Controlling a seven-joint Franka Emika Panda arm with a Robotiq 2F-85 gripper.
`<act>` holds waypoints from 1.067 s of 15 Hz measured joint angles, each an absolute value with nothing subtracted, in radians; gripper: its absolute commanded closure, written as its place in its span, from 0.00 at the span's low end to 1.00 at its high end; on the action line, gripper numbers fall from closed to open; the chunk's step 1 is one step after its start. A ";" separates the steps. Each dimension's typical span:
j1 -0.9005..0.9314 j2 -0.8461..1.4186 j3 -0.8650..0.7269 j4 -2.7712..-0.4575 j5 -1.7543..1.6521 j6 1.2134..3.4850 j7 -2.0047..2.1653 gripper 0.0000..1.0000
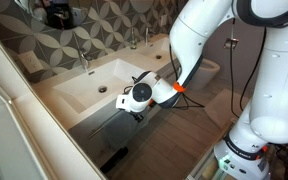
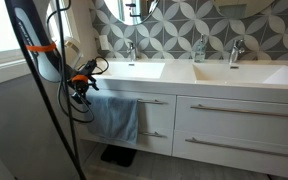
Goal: Put the towel on the counter
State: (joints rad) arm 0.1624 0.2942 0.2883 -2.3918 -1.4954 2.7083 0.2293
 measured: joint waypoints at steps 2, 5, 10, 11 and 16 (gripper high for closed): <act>0.165 0.332 0.288 -2.358 -1.556 2.708 0.277 0.00; 0.166 0.384 0.286 -2.310 -1.639 2.705 0.343 0.00; 0.166 0.459 0.278 -2.240 -1.741 2.701 0.429 0.06; 0.166 0.471 0.276 -2.229 -1.757 2.699 0.442 0.10; 0.166 0.520 0.274 -2.186 -1.820 2.682 0.488 0.48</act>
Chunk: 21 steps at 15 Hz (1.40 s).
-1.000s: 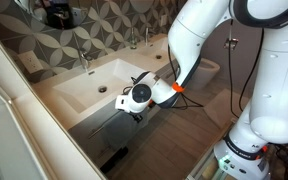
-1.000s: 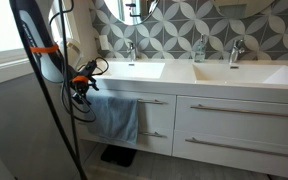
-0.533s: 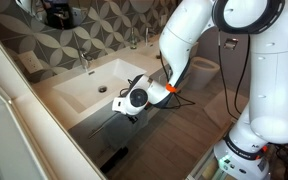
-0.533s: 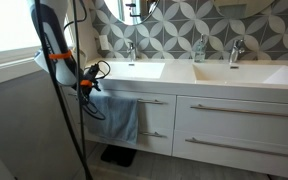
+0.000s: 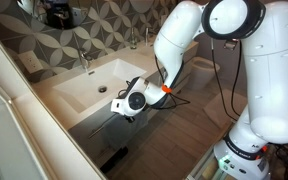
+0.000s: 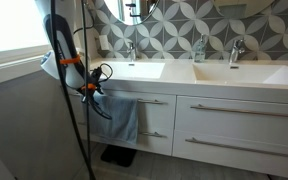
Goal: Put the towel on the counter
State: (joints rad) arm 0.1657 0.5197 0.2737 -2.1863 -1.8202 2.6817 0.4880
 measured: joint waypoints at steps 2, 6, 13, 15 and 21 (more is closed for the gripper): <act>0.166 0.532 0.274 -2.175 -1.840 2.668 0.503 0.58; 0.166 0.551 0.274 -2.156 -1.885 2.644 0.534 0.89; 0.166 0.553 0.284 -2.152 -1.906 2.611 0.549 0.96; 0.166 0.552 0.285 -2.153 -1.903 2.606 0.547 0.93; 0.166 0.550 0.292 -2.158 -1.894 2.591 0.542 0.70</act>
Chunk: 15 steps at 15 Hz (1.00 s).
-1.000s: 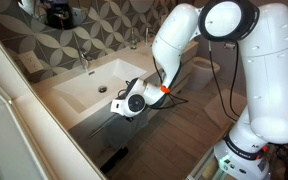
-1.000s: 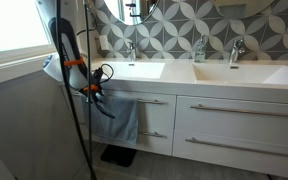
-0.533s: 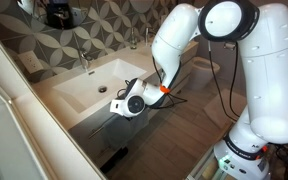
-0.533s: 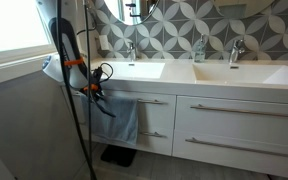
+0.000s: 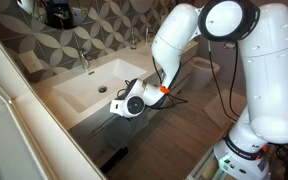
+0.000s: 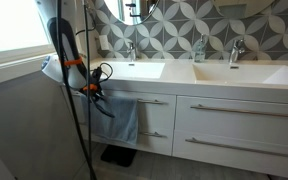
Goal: Put the towel on the counter
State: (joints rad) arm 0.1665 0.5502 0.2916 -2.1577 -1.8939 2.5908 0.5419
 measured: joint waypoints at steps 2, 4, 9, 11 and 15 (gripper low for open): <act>0.167 0.528 0.299 -2.177 -1.888 2.590 0.542 0.67; 0.168 0.493 0.308 -2.203 -1.884 2.590 0.542 0.70; 0.173 0.429 0.315 -2.251 -1.862 2.590 0.540 0.73; 0.173 0.424 0.315 -2.254 -1.853 2.591 0.536 0.63; 0.172 0.425 0.314 -2.254 -1.849 2.598 0.528 0.62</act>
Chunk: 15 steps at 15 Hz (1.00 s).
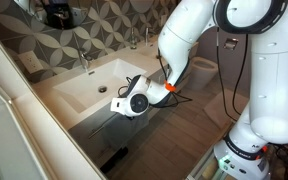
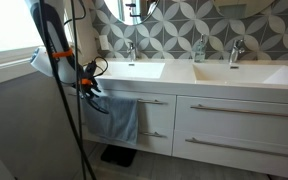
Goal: Put the towel on the counter
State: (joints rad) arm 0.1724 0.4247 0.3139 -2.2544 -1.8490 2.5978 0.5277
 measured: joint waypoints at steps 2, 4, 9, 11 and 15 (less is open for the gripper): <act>0.171 0.426 0.313 -2.254 -1.849 2.599 0.528 0.60; 0.170 0.428 0.310 -2.252 -1.849 2.604 0.528 0.60; 0.162 0.442 0.303 -2.240 -1.851 2.614 0.528 0.61; 0.159 0.448 0.300 -2.234 -1.851 2.623 0.528 0.67; 0.152 0.467 0.297 -2.217 -1.854 2.638 0.528 0.66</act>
State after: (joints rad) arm 0.1521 0.4674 0.2968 -2.2166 -1.8544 2.6383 0.5278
